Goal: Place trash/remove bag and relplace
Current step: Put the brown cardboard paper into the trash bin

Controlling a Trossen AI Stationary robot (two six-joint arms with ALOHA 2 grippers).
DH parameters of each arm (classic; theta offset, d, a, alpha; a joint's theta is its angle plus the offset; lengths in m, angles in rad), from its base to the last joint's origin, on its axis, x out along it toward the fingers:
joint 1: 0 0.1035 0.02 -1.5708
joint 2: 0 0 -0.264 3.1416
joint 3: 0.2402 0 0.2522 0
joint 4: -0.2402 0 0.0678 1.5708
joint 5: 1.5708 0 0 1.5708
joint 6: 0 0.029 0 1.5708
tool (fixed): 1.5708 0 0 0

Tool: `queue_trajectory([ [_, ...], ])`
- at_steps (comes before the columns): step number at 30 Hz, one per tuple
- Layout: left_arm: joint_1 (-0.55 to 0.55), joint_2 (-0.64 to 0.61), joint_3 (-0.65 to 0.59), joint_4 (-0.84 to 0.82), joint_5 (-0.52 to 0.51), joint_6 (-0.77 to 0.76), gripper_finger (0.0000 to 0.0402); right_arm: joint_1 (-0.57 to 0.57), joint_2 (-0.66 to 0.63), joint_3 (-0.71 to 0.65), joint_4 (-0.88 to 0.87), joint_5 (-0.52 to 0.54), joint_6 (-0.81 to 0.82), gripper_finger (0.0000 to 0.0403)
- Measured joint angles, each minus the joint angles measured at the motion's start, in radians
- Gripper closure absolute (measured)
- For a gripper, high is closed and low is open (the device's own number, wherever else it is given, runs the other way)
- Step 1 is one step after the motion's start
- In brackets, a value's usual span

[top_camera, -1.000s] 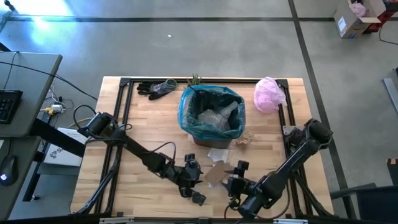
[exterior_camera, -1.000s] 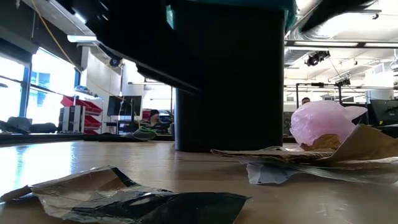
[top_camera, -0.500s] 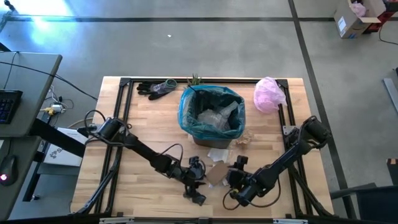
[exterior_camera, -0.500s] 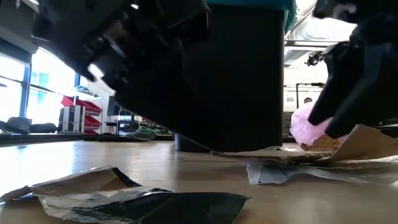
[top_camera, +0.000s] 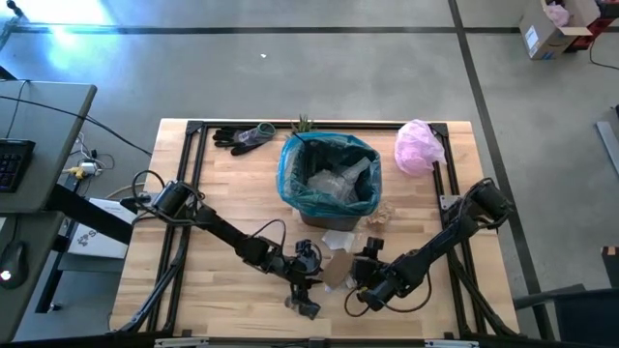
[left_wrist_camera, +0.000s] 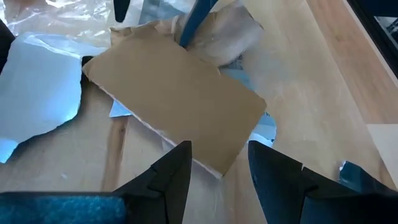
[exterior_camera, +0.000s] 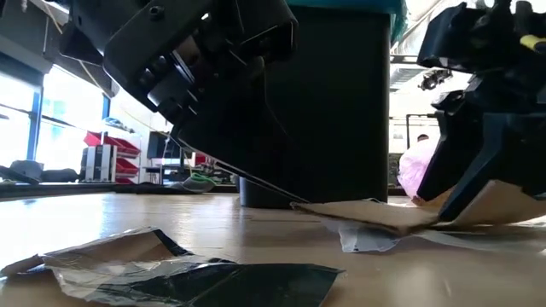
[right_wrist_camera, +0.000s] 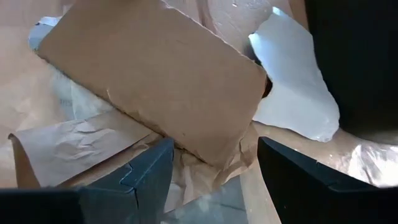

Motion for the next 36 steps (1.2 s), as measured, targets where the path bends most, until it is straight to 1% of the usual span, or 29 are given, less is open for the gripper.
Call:
queue_trajectory([
  [7, 0.001, 0.027, 0.0, 0.027, -0.001, 0.0, 0.026, -0.002, 0.017, 0.0, 0.017, -0.014, 0.001, 0.0183],
  [13, 0.0, 0.096, 0.003, 0.13, 0.015, -0.03, 0.026, -0.001, 0.017, 0.001, 0.046, -0.044, 0.02, 0.0183],
  [17, 0.0, 0.113, 0.007, 0.139, 0.016, -0.042, 0.026, 0.004, 0.017, 0.001, 0.051, -0.063, 0.02, 0.0183],
  [26, 0.0, 0.117, 0.007, 0.144, 0.02, -0.026, 0.026, 0.012, 0.017, 0.001, 0.054, -0.058, 0.003, 0.0184],
  [32, 0.0, 0.12, 0.006, 0.16, 0.025, -0.026, 0.026, 0.033, 0.018, 0.001, 0.054, -0.05, -0.03, 0.0212],
  [36, 0.0, 0.12, 0.005, 0.163, 0.026, -0.026, 0.026, 0.039, 0.019, 0.001, 0.053, -0.019, -0.043, 0.0225],
])
